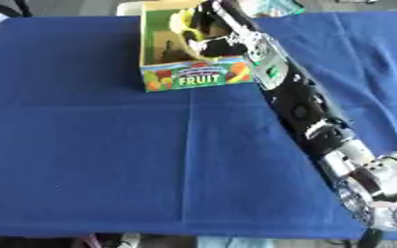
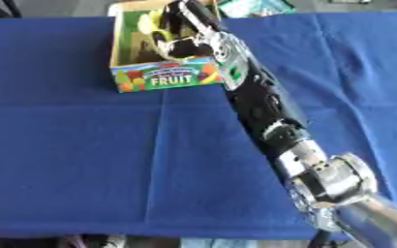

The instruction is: Pick up objects on the table and place them in the box.

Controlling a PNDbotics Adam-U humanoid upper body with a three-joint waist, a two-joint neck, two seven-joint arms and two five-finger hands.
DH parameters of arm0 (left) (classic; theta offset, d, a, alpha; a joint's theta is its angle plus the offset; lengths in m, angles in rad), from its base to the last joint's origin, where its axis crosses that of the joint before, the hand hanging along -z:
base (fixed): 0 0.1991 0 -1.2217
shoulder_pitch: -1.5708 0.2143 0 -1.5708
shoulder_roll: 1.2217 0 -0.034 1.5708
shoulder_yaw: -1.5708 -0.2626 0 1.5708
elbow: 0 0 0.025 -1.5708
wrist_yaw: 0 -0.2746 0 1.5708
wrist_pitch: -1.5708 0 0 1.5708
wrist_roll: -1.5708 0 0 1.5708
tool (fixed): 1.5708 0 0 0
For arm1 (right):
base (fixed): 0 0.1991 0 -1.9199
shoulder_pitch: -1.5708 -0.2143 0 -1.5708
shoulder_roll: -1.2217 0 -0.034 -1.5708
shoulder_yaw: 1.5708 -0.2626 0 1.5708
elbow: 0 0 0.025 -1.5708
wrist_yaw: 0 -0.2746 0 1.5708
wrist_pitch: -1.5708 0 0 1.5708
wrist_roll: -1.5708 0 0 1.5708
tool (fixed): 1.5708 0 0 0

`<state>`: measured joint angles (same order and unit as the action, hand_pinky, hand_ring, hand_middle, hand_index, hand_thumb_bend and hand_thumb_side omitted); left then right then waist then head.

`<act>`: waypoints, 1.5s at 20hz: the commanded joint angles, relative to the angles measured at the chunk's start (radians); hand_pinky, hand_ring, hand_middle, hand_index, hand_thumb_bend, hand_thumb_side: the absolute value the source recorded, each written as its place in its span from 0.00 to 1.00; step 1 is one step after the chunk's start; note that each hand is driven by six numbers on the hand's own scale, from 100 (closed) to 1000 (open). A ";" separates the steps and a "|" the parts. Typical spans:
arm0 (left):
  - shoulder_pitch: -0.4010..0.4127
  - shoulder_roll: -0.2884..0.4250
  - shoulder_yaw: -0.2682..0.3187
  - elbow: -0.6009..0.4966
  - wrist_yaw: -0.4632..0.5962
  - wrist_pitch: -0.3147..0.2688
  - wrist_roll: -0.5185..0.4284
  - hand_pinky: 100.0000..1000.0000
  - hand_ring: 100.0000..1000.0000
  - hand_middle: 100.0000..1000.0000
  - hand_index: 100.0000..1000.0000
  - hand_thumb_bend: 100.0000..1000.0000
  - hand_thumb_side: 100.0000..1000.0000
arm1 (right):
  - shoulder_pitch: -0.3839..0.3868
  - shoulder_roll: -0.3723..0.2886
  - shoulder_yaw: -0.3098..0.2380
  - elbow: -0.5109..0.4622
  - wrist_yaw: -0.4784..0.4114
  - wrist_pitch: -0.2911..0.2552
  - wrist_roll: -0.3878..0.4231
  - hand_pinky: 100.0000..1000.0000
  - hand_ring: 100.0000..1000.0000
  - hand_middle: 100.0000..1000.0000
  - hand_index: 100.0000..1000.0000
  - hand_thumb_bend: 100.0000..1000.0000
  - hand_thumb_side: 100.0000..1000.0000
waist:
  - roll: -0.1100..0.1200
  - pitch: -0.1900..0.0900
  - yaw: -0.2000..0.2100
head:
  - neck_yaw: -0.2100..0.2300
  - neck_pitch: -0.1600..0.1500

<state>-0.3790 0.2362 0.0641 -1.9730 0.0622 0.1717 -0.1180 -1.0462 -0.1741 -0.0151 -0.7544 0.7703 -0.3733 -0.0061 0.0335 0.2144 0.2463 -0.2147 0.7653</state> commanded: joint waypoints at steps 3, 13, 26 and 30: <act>-0.007 0.005 -0.001 -0.024 0.004 -0.003 -0.002 0.75 0.51 0.52 0.73 0.00 0.56 | -0.020 0.019 -0.002 0.034 0.143 0.018 -0.086 0.65 0.66 0.55 0.66 0.23 0.01 | 0.007 -0.012 0.010 | -0.006 0.005; 0.002 0.007 0.002 -0.022 0.004 -0.004 0.002 0.75 0.50 0.52 0.73 0.01 0.56 | -0.004 0.038 0.005 0.045 0.357 0.057 -0.091 0.94 0.95 0.89 0.87 0.49 0.30 | 0.016 -0.014 0.021 | -0.006 0.005; 0.021 0.014 0.012 -0.016 -0.003 -0.002 0.012 0.75 0.50 0.52 0.73 0.02 0.56 | -0.004 -0.001 -0.002 -0.042 0.251 0.133 -0.200 1.00 1.00 0.91 0.89 0.54 0.37 | 0.014 -0.028 -0.016 | 0.011 0.005; 0.032 0.014 0.018 -0.014 -0.007 0.002 0.016 0.75 0.50 0.52 0.73 0.02 0.56 | -0.006 -0.046 0.000 -0.130 0.076 0.144 -0.164 0.97 0.96 0.87 0.88 0.53 0.37 | 0.007 -0.030 -0.037 | 0.025 0.005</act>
<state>-0.3410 0.2287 0.0714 -1.9763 0.0612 0.1737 -0.1066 -1.0295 -0.1883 -0.0175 -0.8365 0.9000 -0.2322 -0.1795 0.0387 0.2031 0.2070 -0.1956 0.7653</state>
